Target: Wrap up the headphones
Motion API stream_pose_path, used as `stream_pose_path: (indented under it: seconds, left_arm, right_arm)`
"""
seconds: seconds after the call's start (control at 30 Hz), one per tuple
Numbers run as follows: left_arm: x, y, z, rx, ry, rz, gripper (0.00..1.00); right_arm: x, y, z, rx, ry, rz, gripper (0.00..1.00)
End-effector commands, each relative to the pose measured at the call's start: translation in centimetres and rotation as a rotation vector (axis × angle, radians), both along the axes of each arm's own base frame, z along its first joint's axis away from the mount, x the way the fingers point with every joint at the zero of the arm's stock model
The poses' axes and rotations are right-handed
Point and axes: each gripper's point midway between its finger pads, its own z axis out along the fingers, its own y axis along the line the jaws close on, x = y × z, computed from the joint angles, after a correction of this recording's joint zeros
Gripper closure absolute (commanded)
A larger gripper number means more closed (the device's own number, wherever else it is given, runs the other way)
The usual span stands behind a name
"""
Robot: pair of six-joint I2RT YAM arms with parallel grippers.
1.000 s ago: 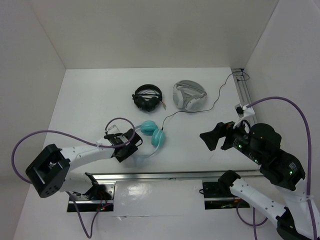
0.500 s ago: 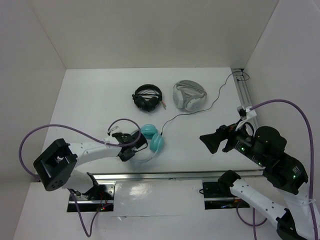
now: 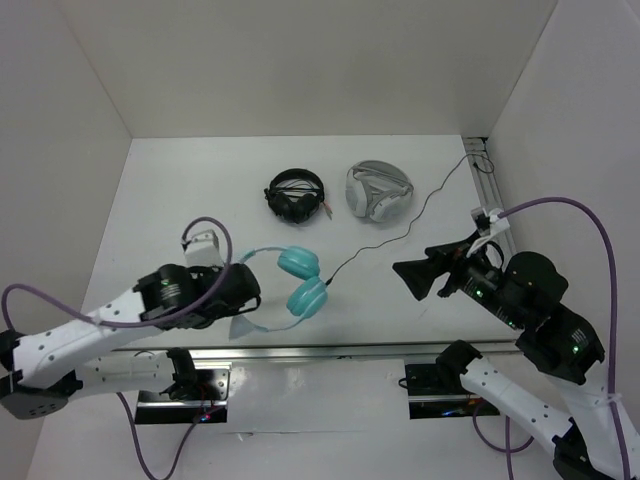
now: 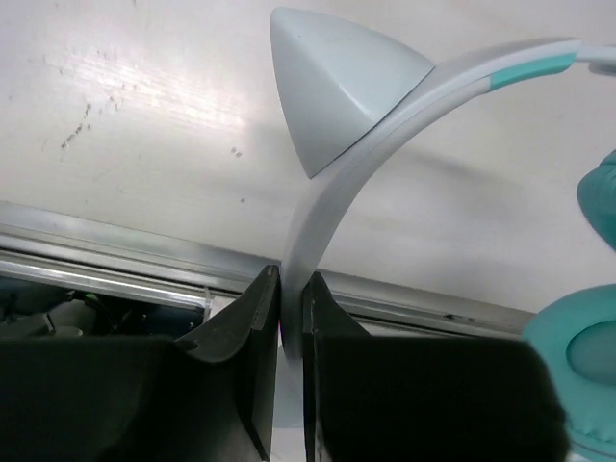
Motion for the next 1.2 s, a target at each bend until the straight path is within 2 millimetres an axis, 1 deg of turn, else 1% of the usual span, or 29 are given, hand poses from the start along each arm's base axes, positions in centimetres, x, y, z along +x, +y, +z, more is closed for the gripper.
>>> stream_pose_path:
  seconds: [0.0, 0.03, 0.07, 0.1, 0.13, 0.17, 0.2, 0.23, 0.27, 0.3, 0.33, 0.37, 0.4, 0.47, 0.5, 0.53, 0.57, 0.6, 0.63, 0.73, 0.77, 0.8, 0.87, 0.9, 0.97, 1.0, 1.07, 1.1, 1.17]
  left_arm:
    - [2.0, 2.5, 7.4, -0.009, -0.188, -0.058, 1.00]
    - [2.4, 3.0, 8.9, -0.011, -0.212, -0.055, 1.00]
    - [3.2, 4.3, 10.2, 0.039, -0.229, -0.058, 1.00]
    - [3.8, 4.7, 13.2, 0.014, -0.282, -0.053, 1.00]
    - [4.7, 5.0, 14.2, 0.053, -0.291, -0.047, 1.00]
    - [5.1, 5.7, 15.2, 0.113, -0.299, -0.080, 1.00]
    - [6.0, 6.9, 17.7, 0.109, -0.346, -0.030, 1.00]
    - [6.7, 7.1, 18.8, 0.115, -0.361, -0.029, 1.00]
    - [7.8, 7.2, 19.2, 0.186, -0.343, -0.073, 1.00]
    - [8.7, 8.7, 21.4, 0.176, -0.382, -0.013, 1.00]
    - [9.3, 8.5, 21.9, 0.159, -0.372, -0.031, 1.00]
    - [9.9, 8.8, 22.4, 0.159, -0.370, -0.030, 1.00]
    - [10.8, 9.7, 22.5, 0.182, -0.348, -0.017, 1.00]
    - [11.0, 8.9, 24.3, 0.106, -0.396, -0.066, 1.00]
    - [11.2, 8.6, 24.5, 0.093, -0.395, -0.084, 1.00]
    - [11.2, 9.0, 24.7, 0.078, -0.400, -0.072, 1.00]
    - [11.3, 8.5, 24.9, 0.050, -0.408, -0.088, 1.00]
    - [11.2, 8.6, 25.4, 0.037, -0.428, -0.086, 1.00]
    - [11.2, 8.9, 25.0, 0.041, -0.417, -0.086, 1.00]
    - [11.1, 8.1, 24.7, 0.004, -0.407, -0.139, 1.00]
    - [11.1, 8.0, 24.6, -0.010, -0.405, -0.147, 1.00]
    - [10.7, 8.1, 24.9, -0.012, -0.417, -0.147, 1.00]
    - [10.4, 8.1, 24.8, -0.018, -0.416, -0.147, 1.00]
    - [10.0, 7.7, 25.0, -0.037, -0.423, -0.168, 1.00]
    - [9.9, 7.1, 25.0, -0.067, -0.421, -0.185, 1.00]
    - [9.5, 6.6, 25.2, -0.089, -0.429, -0.209, 1.00]
    - [9.5, 6.6, 25.3, -0.100, -0.429, -0.201, 1.00]
    - [9.1, 6.6, 25.5, -0.101, -0.439, -0.201, 1.00]
    - [9.2, 6.9, 25.5, -0.099, -0.441, -0.183, 1.00]
  right_arm:
    - [2.3, 1.0, -0.1, 0.001, -0.020, -0.029, 0.00]
    - [2.8, 1.8, -1.5, -0.015, 0.008, -0.006, 0.00]
    - [2.9, 2.7, -0.8, 0.015, -0.024, 0.030, 0.00]
    - [3.4, 3.3, -1.2, 0.008, -0.029, 0.050, 0.00]
    - [4.0, 4.2, -2.5, -0.003, -0.008, 0.067, 0.00]
    - [4.1, 5.4, -1.6, 0.013, -0.067, 0.133, 0.00]
    - [3.9, 6.3, -1.5, 0.011, -0.098, 0.188, 0.00]
    - [3.6, 7.3, -2.0, 0.004, -0.122, 0.256, 0.00]
    - [2.4, 8.7, -0.3, 0.028, -0.237, 0.389, 0.00]
    - [1.9, 9.3, 0.1, 0.039, -0.285, 0.436, 0.00]
    - [2.2, 9.8, -0.7, 0.035, -0.299, 0.457, 0.00]
    - [3.1, 10.0, -0.3, 0.039, -0.341, 0.434, 0.00]
    - [5.3, 9.4, -0.8, 0.017, -0.343, 0.325, 0.00]
    - [8.4, 9.6, -3.4, -0.061, -0.318, 0.245, 0.00]
    - [10.2, 9.1, -4.7, -0.092, -0.283, 0.166, 0.00]
    - [11.1, 9.2, -5.7, -0.120, -0.269, 0.147, 0.00]
    - [12.4, 9.7, -6.9, -0.148, -0.252, 0.140, 0.00]
    - [12.8, 10.1, -7.5, -0.151, -0.247, 0.141, 0.00]
    - [13.2, 10.3, -8.1, -0.153, -0.245, 0.142, 0.00]
    - [14.3, 11.2, -9.3, -0.149, -0.251, 0.141, 0.00]
    - [14.8, 11.4, -10.8, -0.169, -0.235, 0.145, 0.00]
    - [15.3, 11.8, -10.3, -0.153, -0.262, 0.141, 0.00]
    - [15.5, 12.4, -11.6, -0.155, -0.251, 0.164, 0.05]
    - [16.4, 12.7, -12.0, -0.136, -0.248, 0.151, 0.11]
    - [16.7, 13.4, -13.0, -0.126, -0.236, 0.173, 0.16]
    - [17.0, 13.8, -14.7, -0.141, -0.207, 0.186, 0.17]
    - [17.3, 14.5, -15.3, -0.133, -0.214, 0.208, 0.24]
    - [17.6, 14.8, -16.6, -0.146, -0.190, 0.211, 0.28]
    - [18.4, 14.7, -17.3, -0.139, -0.180, 0.197, 0.40]
